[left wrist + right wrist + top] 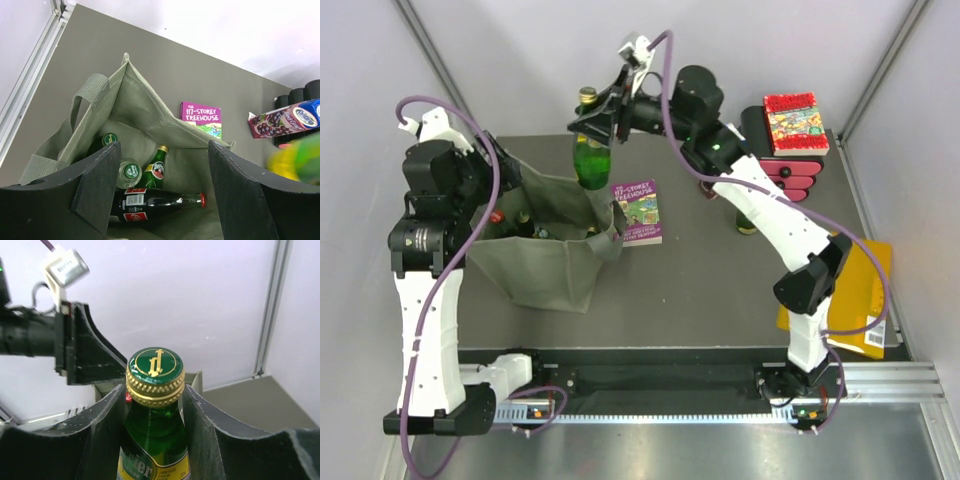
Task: Take the beverage out of the canvas bag
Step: Place the drink at the center of the board.
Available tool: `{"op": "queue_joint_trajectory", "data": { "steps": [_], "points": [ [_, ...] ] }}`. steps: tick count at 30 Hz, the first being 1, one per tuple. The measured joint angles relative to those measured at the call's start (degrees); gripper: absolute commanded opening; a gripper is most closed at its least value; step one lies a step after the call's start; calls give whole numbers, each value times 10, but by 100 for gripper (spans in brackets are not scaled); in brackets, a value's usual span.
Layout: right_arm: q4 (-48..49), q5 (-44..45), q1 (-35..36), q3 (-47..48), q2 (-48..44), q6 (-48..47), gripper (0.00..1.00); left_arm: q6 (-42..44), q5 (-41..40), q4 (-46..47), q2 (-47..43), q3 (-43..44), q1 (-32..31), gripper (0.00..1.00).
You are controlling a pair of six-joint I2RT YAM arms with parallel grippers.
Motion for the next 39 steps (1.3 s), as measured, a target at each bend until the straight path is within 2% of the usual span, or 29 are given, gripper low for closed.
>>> {"op": "queue_joint_trajectory", "data": {
  "steps": [5,9,13,20,24,28,35,39],
  "points": [
    [-7,-9,-26,-3,-35,-8,0,0,0,10,-3,-19,0,75],
    [-27,-6,-57,-46,-77,-38,0,0,0,10,-4,-25,0,75],
    [-54,9,-89,-127,-123,-88,0,0,0,12,-5,-29,0,75],
    [-54,68,-125,-321,-172,-177,0,0,2,16,-15,-39,0,75],
    [-33,111,-134,-415,-171,-213,0,-1,2,17,-17,-43,0,75],
    [8,142,-144,-466,-157,-231,0,-3,5,18,-17,-49,0,75],
    [129,193,-162,-482,-93,-265,0,-12,7,18,-19,-62,0,75],
    [171,214,-169,-457,-29,-280,0,-15,7,18,-19,-62,0,75]
  ]
}}
